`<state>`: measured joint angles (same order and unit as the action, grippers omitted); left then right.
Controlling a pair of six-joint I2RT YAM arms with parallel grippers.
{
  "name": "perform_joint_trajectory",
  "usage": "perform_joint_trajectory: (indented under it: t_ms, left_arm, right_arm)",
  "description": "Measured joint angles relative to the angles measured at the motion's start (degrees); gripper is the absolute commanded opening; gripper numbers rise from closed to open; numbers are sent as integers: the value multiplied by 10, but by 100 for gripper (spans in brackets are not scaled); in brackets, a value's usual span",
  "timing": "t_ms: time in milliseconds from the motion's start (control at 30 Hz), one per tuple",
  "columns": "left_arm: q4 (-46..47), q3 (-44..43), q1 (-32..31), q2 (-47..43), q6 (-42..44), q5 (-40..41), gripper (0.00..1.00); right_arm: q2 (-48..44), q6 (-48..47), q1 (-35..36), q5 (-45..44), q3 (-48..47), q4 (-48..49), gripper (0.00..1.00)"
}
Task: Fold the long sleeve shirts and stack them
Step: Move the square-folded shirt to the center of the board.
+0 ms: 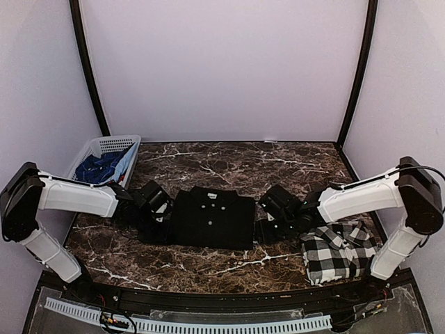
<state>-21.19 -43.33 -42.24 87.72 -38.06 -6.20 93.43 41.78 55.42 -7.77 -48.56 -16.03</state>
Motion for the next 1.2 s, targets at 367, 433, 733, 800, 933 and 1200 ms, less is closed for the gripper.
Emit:
perform_joint_trajectory:
  t_ms: [367, 433, 733, 800, 933, 1200]
  left_arm:
    - [-160, -30, 12, -115, -22, -5, 34]
    - [-162, -55, 12, -138, -21, -9, 31]
    - [-72, -108, 12, -54, -3, -44, 16]
    - [-48, -106, 12, -14, -1, -51, 14]
    - [0, -70, 12, 19, -1, -67, 14]
    - [28, 33, 14, -25, -7, -93, 14]
  right_arm:
    - [-114, 3, -43, -25, 3, -39, 63]
    - [-123, 3, -47, -30, 3, -43, 63]
    - [-125, 4, -52, -31, 3, -51, 62]
    - [-123, 6, -52, -27, 3, -51, 62]
    - [-123, 7, -52, -23, 8, -50, 63]
    - [-122, 7, -52, -24, 13, -57, 63]
